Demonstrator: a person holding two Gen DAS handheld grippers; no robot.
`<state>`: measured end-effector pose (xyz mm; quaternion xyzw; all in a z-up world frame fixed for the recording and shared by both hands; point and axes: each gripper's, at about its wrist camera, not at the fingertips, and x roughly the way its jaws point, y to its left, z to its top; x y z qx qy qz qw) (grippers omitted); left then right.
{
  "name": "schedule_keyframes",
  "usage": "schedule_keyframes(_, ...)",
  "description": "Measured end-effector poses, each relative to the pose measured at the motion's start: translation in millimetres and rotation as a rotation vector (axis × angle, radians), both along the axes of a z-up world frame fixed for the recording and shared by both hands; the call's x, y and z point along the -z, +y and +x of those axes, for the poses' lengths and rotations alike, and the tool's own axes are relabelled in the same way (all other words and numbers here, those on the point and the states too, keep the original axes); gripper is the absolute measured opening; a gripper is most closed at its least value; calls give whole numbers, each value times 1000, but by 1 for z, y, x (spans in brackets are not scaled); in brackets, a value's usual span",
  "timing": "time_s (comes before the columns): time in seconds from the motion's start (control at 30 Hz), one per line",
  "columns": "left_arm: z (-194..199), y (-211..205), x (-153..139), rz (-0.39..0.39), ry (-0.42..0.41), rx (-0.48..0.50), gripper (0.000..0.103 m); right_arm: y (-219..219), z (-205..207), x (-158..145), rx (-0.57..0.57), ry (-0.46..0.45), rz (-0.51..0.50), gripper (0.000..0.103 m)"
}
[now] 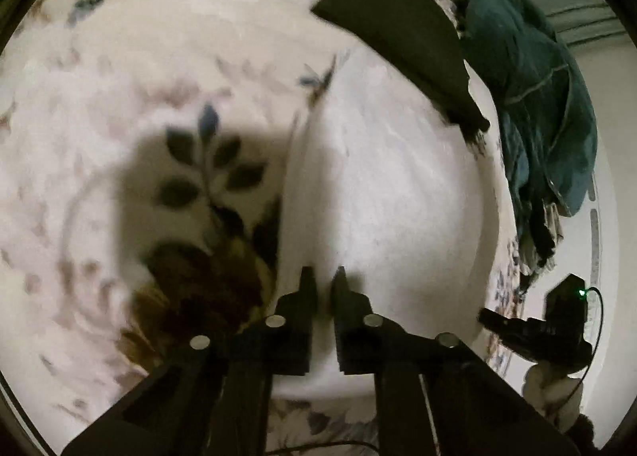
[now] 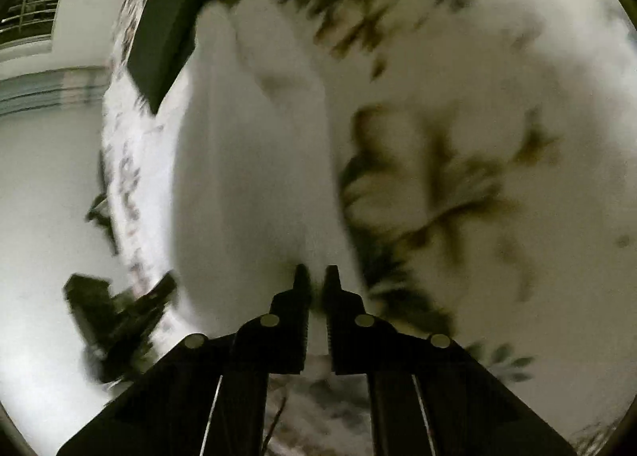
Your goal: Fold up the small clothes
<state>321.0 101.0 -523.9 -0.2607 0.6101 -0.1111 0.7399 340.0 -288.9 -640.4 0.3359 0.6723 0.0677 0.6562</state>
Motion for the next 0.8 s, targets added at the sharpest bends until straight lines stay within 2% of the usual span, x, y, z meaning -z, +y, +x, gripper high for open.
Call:
schedule_keyframes(0.03,3,4,-5,15,-12,0,5,-6,1,-7,8,-16,-55,2)
schedule_keyframes(0.07,3,7,-7,-5,-12,0,5,-11,2,-11,11,-31,-83,2)
schedule_keyframes(0.1,3,7,-8,-49,-3,15,5,-15,5,-12,9,-39,-70,2)
schedule_keyframes(0.17,-1,4,-11,-64,17,36,8,-13,7,-11,-13,-20,-10,2)
schedule_keyframes(0.23,-10,3,-12,-58,22,39,25,-7,3,-18,-53,-40,-14,4)
schedule_keyframes(0.27,-17,5,-11,-58,26,37,30,-5,1,-19,-68,-31,-9,6)
schedule_keyframes(0.3,-24,5,-6,-47,42,36,38,-1,-3,-19,-80,-14,2,13)
schedule_keyframes(0.33,-30,6,0,-28,75,25,38,-2,-9,-18,-87,-2,17,33)
schedule_keyframes(0.4,-32,8,4,-33,112,-10,38,-4,-24,-15,-80,17,42,62)
schedule_keyframes(0.5,-11,5,-5,-32,88,-50,39,-10,-24,-15,-54,17,30,62)
schedule_keyframes(0.57,23,-5,-16,33,19,-10,43,-17,-4,-24,-51,-45,3,62)
schedule_keyframes(0.63,50,-24,-23,104,-59,67,66,-17,30,-34,-70,-118,-51,62)
schedule_keyframes(0.67,69,-38,-19,126,-69,118,68,-14,53,-38,-88,-158,-71,62)
schedule_keyframes(0.77,113,-59,10,156,-16,157,67,6,114,-37,-141,-207,-113,62)
schedule_keyframes(0.8,124,-58,17,165,-8,134,55,15,130,-34,-163,-214,-123,62)
